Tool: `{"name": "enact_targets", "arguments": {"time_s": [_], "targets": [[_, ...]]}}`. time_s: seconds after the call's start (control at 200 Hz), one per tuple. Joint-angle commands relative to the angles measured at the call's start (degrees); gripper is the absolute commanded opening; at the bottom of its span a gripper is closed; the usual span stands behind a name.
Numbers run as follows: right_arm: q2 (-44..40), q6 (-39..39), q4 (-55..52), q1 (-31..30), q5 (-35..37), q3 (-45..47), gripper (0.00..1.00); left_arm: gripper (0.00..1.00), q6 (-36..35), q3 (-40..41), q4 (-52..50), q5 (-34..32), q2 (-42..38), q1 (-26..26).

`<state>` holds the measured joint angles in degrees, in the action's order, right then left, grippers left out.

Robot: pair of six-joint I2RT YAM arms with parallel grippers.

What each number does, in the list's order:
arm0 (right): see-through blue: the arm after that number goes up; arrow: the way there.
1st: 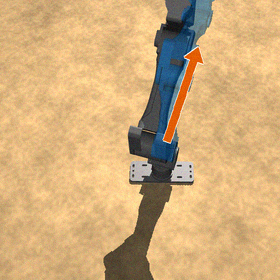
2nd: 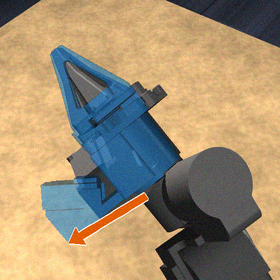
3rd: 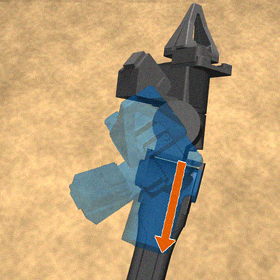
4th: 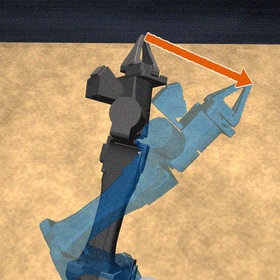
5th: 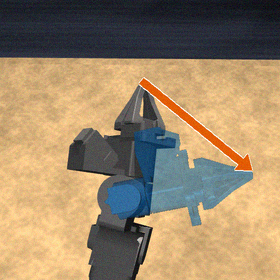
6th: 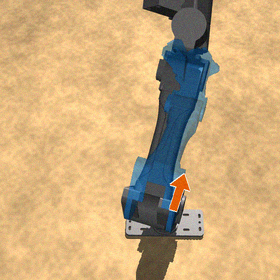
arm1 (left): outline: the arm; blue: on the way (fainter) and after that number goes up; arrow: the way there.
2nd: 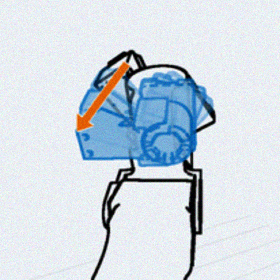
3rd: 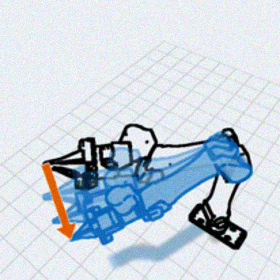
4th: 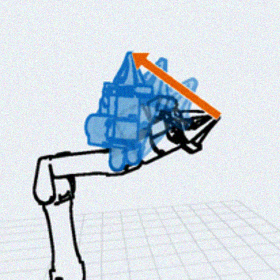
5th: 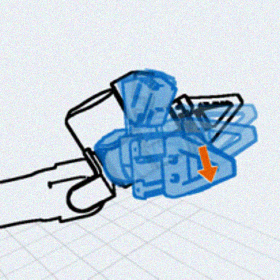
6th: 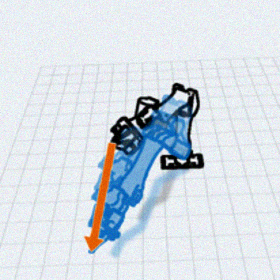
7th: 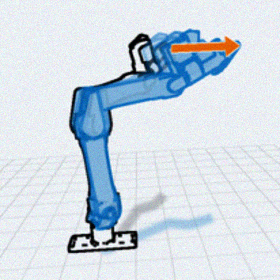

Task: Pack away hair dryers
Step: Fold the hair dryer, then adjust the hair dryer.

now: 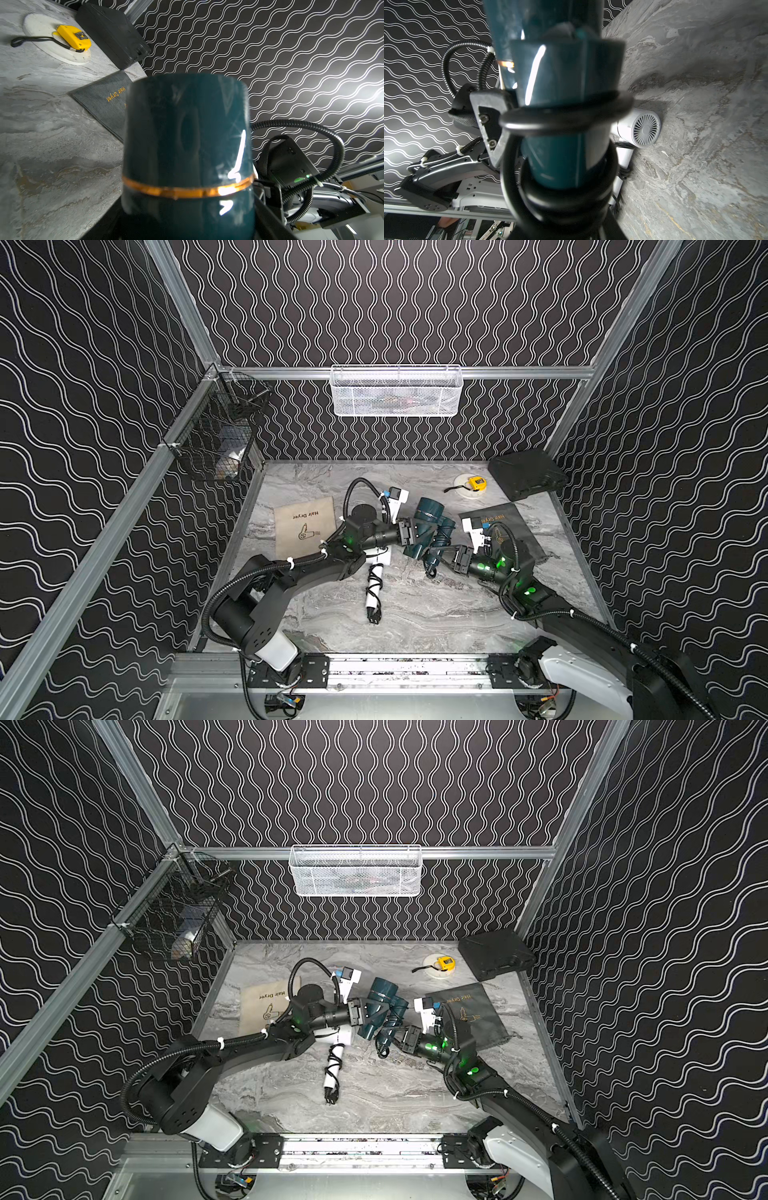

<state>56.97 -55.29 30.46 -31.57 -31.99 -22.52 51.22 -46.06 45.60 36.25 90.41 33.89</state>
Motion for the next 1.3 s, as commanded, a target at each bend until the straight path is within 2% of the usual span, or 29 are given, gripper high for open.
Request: {"name": "enact_targets", "arguments": {"time_s": [0.0, 0.12, 0.22, 0.275, 0.39, 0.44, 0.505, 0.65, 0.79, 1.061, 1.296], "targets": [[0.7, -0.6, 11.7, -2.5, -1.8, -1.5, 0.0, 0.0, -0.3, 1.2, 5.3, -0.3, -0.4, 2.5], [1.0, 0.0, 10.3, -2.7, -0.7, -0.9, 0.03, 0.0, -0.9, 1.8, 3.7, 0.0, -0.8, 2.6], [-2.1, 1.4, 5.2, -2.6, 3.5, 0.8, 0.28, 0.0, -3.1, 1.2, -0.5, 0.2, -2.0, 2.5], [-4.9, 2.0, 2.4, -2.3, 6.2, 2.3, 0.45, 0.0, -4.4, 0.4, -3.2, 0.2, -2.6, 2.4], [-10.5, 3.7, -5.2, -1.0, 9.0, 3.2, 0.56, 0.0, -4.5, -1.2, -4.9, 1.2, -2.7, 1.9], [-12.5, 4.7, -7.8, -0.3, 9.1, 3.1, 0.64, 0.0, -3.2, -1.6, -3.9, 1.6, -2.4, 1.7], [-13.9, 5.5, -9.9, 0.8, 8.7, 2.9, 0.68, 0.0, -0.7, -1.7, -1.3, 2.1, -1.5, 1.5], [-15.2, 5.1, -10.3, 3.4, 6.7, 3.6, 0.7, 0.0, 6.6, -1.1, 7.3, 2.8, 1.0, 1.1], [-13.9, 3.5, -5.7, 4.7, 4.3, 5.0, 0.7, 0.0, 11.1, -0.7, 12.7, 2.4, 2.2, 1.1], [-9.5, 3.0, 1.2, 4.7, 1.9, 4.1, 0.69, 0.0, 11.2, 0.2, 12.2, 1.6, 1.6, 1.2], [-6.4, 2.5, 4.1, 4.7, 1.0, 2.9, 0.61, 0.0, 12.6, 1.8, 15.2, 1.3, 2.8, 1.3]]}}
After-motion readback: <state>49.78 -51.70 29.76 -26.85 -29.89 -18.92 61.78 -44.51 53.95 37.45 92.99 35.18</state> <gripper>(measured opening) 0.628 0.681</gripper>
